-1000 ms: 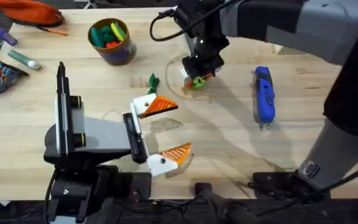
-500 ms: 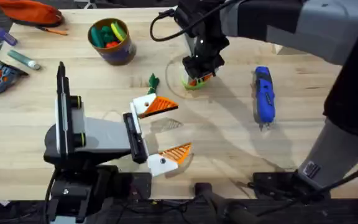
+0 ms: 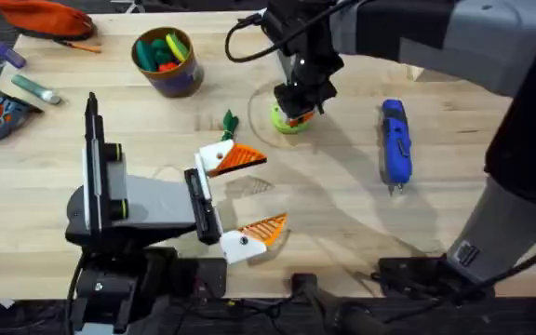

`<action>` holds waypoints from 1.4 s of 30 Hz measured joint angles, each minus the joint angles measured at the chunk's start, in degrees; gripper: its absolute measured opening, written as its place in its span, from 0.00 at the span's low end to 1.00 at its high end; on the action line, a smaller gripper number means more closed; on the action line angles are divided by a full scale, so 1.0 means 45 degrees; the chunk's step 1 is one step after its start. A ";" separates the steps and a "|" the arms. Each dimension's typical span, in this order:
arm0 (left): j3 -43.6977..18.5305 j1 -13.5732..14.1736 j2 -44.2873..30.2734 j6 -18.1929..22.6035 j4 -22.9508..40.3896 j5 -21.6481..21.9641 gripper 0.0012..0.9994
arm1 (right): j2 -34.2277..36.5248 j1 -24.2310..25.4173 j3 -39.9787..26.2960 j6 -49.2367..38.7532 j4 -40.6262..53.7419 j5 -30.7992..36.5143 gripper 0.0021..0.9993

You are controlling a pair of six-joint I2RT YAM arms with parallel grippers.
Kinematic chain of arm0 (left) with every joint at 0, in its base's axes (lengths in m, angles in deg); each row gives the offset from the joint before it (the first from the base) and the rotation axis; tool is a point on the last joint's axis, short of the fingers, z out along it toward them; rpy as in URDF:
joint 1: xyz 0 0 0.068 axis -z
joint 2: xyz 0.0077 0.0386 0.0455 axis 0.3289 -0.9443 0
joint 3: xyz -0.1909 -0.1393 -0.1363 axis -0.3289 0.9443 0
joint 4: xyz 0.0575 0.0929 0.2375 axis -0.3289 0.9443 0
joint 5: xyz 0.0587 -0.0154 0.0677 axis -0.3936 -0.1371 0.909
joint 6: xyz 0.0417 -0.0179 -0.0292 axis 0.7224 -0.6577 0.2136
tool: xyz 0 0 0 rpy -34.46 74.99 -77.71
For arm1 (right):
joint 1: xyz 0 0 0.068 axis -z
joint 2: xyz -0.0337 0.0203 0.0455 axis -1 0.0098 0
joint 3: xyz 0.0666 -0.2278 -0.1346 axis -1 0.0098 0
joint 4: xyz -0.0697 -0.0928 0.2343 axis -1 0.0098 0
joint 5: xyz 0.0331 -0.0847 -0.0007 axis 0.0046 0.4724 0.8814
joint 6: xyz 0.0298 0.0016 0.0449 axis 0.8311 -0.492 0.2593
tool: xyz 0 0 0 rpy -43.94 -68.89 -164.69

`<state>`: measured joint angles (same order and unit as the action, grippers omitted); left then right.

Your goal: Pick up the gripper from the table and insert it into the empty holder that is missing its gripper. Then pick up a screw, insert it into the mounting hole, and use the screwdriver to tighten it. Finally, clean up the table by picking up the vegetable and placing it into the bucket.

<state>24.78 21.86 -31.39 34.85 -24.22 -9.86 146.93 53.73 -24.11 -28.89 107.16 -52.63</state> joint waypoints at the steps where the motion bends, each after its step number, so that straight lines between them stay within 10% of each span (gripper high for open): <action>1: 0.0000 0.0000 -0.0001 0.0000 0.0000 0.0000 0.99 | 0.0000 0.0000 0.0000 0.0000 0.0003 0.0016 0.06; 42: 0.0000 0.0000 -0.0002 0.0000 0.0000 -0.0001 0.99 | 0.0000 0.0000 -0.0253 -0.0102 0.0464 0.0090 0.00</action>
<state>24.78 21.86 -31.40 34.85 -24.22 -9.87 146.93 53.73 -25.24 -29.35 109.24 -52.22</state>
